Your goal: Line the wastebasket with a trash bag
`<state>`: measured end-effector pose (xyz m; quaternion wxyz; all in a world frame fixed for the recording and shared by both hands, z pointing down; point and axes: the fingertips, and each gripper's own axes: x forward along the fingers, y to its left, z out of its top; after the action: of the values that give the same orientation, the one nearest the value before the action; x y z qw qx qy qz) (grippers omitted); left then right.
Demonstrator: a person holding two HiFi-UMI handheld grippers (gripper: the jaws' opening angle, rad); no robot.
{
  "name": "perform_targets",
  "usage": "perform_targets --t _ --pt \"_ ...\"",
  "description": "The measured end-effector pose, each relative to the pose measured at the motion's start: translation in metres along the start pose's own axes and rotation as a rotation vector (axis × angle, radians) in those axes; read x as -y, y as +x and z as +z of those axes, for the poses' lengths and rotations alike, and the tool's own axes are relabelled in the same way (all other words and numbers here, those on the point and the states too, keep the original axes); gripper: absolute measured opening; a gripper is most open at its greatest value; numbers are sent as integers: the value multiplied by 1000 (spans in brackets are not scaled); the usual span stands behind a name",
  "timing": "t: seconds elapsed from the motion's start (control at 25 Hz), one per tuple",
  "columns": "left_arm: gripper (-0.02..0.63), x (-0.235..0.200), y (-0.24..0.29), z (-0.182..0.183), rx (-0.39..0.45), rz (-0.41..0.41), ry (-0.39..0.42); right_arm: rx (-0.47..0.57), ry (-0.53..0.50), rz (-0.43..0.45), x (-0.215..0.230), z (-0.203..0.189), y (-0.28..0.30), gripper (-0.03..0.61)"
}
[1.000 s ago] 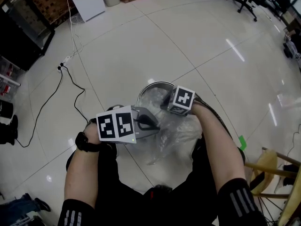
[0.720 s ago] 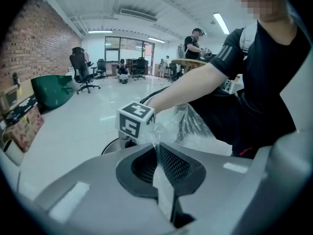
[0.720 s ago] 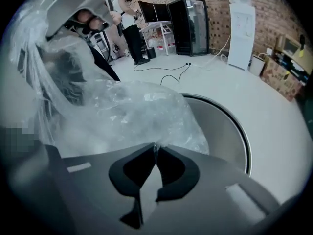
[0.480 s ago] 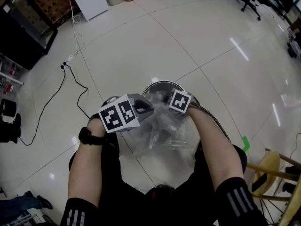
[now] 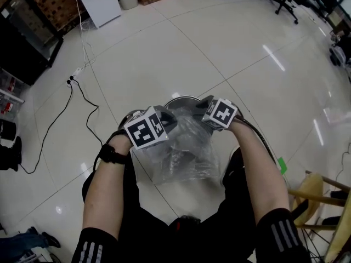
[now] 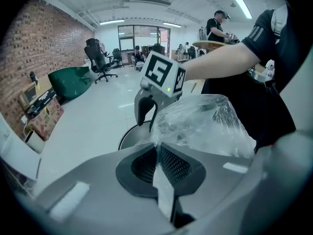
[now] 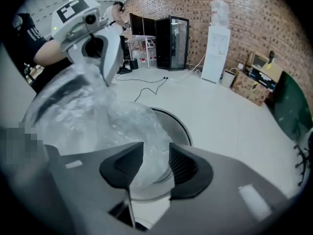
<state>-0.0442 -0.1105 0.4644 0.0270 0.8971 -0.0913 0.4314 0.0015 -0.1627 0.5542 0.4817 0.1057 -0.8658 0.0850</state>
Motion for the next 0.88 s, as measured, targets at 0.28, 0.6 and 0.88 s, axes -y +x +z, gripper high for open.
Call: perform_targets --t 0.28,0.6,0.88 --pt "-6 -26 6 0 -12 126 -67 253 224 36 -16 37 -100 173" --pt "-6 -33 2 18 34 212 -31 272 459 113 -54 15 -115 215" --pt "67 -34 -1 27 51 212 -46 80 388 56 -35 -13 -79 7"
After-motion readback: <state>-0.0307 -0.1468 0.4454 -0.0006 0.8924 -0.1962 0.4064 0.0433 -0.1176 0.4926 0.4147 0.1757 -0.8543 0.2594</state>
